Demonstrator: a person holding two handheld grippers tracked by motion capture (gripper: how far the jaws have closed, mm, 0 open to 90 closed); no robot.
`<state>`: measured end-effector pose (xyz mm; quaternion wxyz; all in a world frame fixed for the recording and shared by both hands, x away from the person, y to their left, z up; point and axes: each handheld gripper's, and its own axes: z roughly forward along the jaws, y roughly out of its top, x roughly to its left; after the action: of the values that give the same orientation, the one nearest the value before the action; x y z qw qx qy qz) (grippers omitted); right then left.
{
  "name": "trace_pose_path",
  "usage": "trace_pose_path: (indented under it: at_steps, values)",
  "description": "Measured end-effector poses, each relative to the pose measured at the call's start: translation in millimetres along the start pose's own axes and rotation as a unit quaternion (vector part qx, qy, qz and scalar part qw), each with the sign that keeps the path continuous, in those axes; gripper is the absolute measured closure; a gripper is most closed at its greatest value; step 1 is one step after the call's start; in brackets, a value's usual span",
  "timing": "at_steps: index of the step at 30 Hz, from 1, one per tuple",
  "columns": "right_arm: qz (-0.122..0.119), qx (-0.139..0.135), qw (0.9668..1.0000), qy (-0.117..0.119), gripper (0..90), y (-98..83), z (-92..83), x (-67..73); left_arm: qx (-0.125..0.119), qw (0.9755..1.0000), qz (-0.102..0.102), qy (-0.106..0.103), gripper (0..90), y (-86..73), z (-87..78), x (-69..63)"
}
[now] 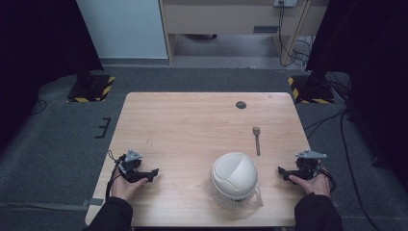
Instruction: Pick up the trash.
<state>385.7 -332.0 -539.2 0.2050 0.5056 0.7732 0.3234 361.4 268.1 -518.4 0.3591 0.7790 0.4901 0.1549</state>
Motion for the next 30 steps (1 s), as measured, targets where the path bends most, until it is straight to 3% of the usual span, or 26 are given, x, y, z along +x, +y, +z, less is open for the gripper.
trace_pose_path:
  at_steps: [3,4,10,14,15,16,17,18,21,22,25,26,27,29,30]
  values:
    - [-0.003,0.000,1.0000,0.004,0.8,-0.2,-0.2,-0.8,-0.020,0.9998,-0.001,-0.009,13.4,3.6,-4.2,-2.5]
    - [-0.004,0.000,1.0000,0.005,0.8,-0.3,-0.2,-1.0,-0.041,0.9990,0.002,-0.019,13.4,7.0,-8.8,-6.0]
    - [-0.005,0.000,1.0000,0.007,0.8,-0.6,-0.7,-1.0,-0.081,0.9961,0.006,-0.033,13.3,15.0,-20.1,-13.1]
    - [-0.004,0.000,1.0000,0.008,0.8,-0.8,-1.0,-0.9,-0.123,0.9908,0.021,-0.053,13.3,21.9,-32.5,-18.3]
    - [-0.004,0.000,1.0000,0.008,0.8,-0.8,-1.0,-0.9,-0.123,0.9908,0.021,-0.053,13.3,21.9,-32.5,-18.3]
    - [-0.005,0.000,1.0000,0.009,0.8,-0.8,-1.0,-1.1,-0.137,0.9881,0.033,-0.061,13.3,24.5,-37.8,-20.3]
    - [-0.005,0.000,1.0000,0.009,0.8,-0.8,-1.0,-1.1,-0.137,0.9881,0.033,-0.061,13.3,24.5,-37.8,-20.3]
    - [-0.005,0.000,0.9999,0.009,0.8,-0.8,-1.0,-1.1,-0.152,0.9850,0.042,-0.070,13.1,27.0,-42.7,-22.9]
    - [-0.005,0.000,0.9999,0.010,0.8,-0.9,-1.1,-1.1,-0.159,0.9831,0.049,-0.077,12.3,29.4,-46.7,-25.9]
    - [-0.006,0.000,0.9999,0.010,0.8,-0.9,-1.1,-1.2,-0.167,0.9805,0.060,-0.085,12.1,31.2,-49.2,-29.2]
    - [-0.005,0.000,0.9999,0.010,0.8,-0.9,-1.1,-1.2,-0.169,0.9784,0.069,-0.098,12.6,33.3,-50.7,-33.1]
    - [-0.006,0.000,0.9999,0.010,0.8,-0.9,-1.1,-1.2,-0.175,0.9752,0.078,-0.110,13.1,35.4,-52.0,-38.1]
    - [-0.006,0.000,0.9999,0.010,0.8,-0.9,-1.1,-1.2,-0.175,0.9752,0.078,-0.110,13.2,35.4,-52.0,-38.1]
    - [-0.006,0.000,0.9999,0.010,0.8,-0.9,-1.1,-1.2,-0.182,0.9712,0.090,-0.125,13.2,38.0,-53.9,-44.5]
    - [-0.006,0.000,0.9999,0.010,0.8,-0.9,-1.1,-1.2,-0.191,0.9660,0.101,-0.141,13.2,40.5,-55.9,-51.9]
